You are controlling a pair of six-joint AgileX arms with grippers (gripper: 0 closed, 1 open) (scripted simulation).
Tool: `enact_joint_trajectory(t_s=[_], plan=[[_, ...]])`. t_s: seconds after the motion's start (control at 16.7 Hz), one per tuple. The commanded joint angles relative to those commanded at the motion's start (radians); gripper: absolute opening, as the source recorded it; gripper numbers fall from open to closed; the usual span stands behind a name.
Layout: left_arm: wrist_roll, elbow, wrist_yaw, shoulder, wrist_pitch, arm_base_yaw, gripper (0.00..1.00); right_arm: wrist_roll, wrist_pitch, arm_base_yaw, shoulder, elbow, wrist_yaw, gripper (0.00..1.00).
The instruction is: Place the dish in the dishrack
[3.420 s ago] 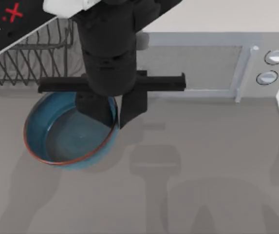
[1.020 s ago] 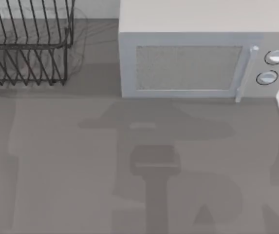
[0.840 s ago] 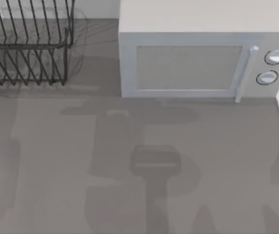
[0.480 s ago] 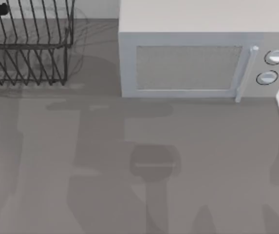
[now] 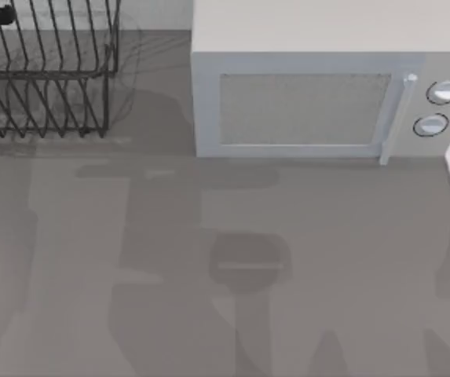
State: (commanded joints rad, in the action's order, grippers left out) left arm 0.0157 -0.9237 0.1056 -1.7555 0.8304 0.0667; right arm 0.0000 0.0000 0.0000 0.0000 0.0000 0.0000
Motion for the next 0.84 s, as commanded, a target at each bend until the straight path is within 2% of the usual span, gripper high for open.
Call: enact_joint_trajectory(t_s=[0.48,0.84], plan=[[0.000,0.000,0.000,0.000,0.000,0.000,0.98,0.000,0.000,0.000,0.000,0.000,0.000,1.00],[0.000,0.000,0.000,0.000,0.000,0.000,1.00,0.000,0.000,0.000,0.000,0.000,0.000,1.00]])
